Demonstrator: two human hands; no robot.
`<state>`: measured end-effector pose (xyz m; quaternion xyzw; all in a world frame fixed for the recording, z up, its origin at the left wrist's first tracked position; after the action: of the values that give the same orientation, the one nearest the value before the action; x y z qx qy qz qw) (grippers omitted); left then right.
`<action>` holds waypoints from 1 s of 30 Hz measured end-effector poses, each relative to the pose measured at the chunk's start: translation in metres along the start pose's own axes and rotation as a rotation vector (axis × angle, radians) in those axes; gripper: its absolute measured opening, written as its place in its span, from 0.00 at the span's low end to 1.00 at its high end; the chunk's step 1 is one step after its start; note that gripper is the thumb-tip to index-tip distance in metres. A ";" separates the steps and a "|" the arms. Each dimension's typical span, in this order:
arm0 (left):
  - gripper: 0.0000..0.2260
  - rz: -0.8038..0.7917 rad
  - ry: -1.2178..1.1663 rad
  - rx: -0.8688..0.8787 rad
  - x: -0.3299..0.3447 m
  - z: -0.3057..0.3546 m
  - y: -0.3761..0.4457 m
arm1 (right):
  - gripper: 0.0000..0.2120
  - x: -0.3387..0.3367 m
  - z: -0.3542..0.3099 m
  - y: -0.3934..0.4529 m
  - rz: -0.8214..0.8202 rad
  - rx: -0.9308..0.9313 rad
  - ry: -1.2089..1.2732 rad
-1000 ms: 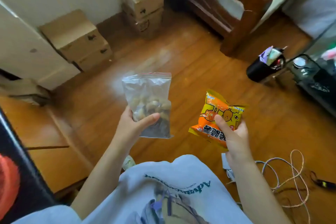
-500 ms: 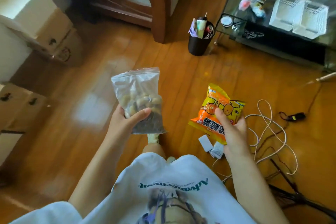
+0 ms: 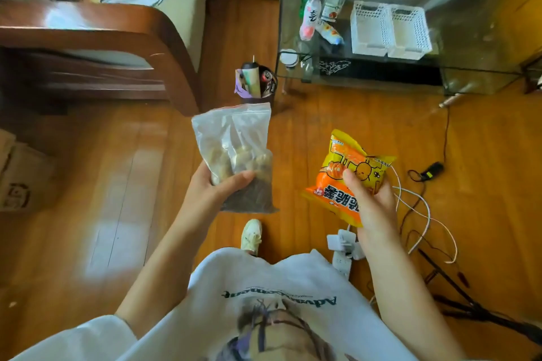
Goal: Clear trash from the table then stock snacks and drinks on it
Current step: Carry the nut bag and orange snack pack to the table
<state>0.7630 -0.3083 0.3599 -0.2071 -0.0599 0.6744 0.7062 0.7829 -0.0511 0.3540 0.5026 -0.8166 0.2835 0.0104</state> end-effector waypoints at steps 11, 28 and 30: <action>0.23 -0.218 0.090 -0.014 0.033 0.060 0.136 | 0.21 0.011 -0.043 0.091 0.195 -0.079 0.084; 0.27 -0.270 0.032 -0.001 0.282 0.202 0.336 | 0.21 -0.092 -0.199 0.334 0.302 -0.097 0.147; 0.26 -0.264 0.020 -0.007 0.299 0.216 0.352 | 0.24 -0.097 -0.218 0.361 0.291 -0.090 0.124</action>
<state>0.3824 0.0314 0.3659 -0.2066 -0.0817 0.5731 0.7888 0.4737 0.2514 0.3444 0.3598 -0.8904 0.2755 0.0420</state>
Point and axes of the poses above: each hand's wrist, its own y-axis towards the middle knuckle, its own x-axis out of the palm, z = x × y, the point moved 4 cm from there along y, towards the middle knuckle, and after that the axes turned 13 degrees about y, right-handed, at the moved point
